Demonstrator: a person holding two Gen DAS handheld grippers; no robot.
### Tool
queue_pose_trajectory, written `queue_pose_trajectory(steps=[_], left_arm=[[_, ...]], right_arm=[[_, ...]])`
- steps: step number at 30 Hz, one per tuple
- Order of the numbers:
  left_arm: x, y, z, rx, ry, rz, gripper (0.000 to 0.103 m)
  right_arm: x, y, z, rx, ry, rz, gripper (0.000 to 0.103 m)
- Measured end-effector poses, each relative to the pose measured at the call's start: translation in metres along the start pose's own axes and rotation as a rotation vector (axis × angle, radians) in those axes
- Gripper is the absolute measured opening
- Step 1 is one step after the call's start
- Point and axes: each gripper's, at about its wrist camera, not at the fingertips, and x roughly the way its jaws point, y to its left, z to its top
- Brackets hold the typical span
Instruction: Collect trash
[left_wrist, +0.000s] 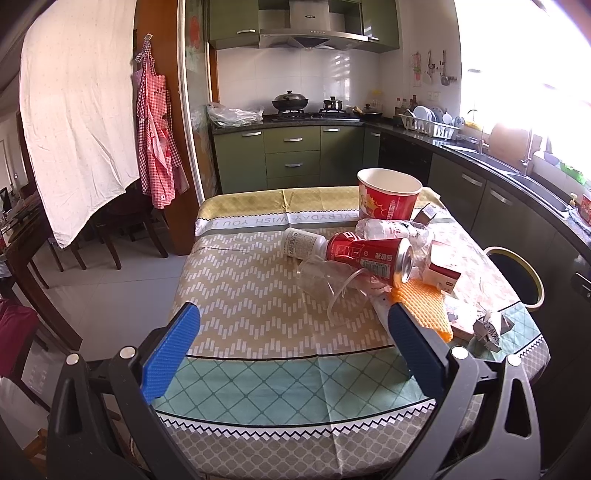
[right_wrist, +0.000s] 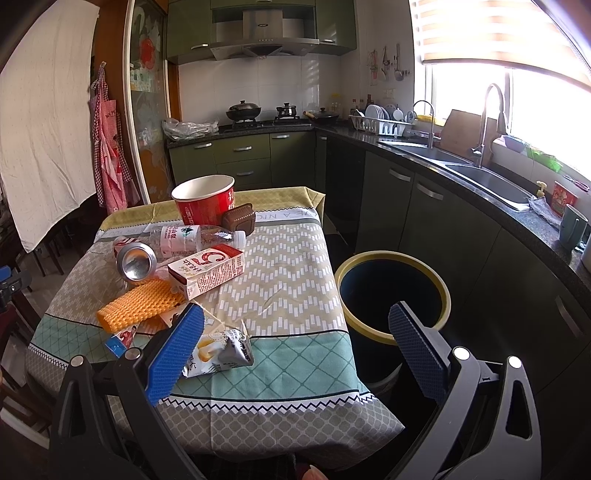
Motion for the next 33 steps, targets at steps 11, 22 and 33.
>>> queue_pose_trajectory(steps=[11, 22, 33], left_arm=[[0.0021, -0.0001, -0.0012, -0.001, 0.003, -0.007, 0.097], [0.0034, -0.0010, -0.0008, -0.001, 0.002, -0.005, 0.097], [0.0055, -0.0014, -0.0013, -0.001, 0.004, -0.006, 0.097]], right_arm=[[0.0004, 0.0005, 0.0004, 0.006, -0.001, -0.001, 0.099], [-0.0007, -0.0007, 0.0015, 0.007, 0.001, 0.000, 0.099], [-0.0010, -0.0002, 0.0013, 0.006, 0.001, 0.001, 0.099]])
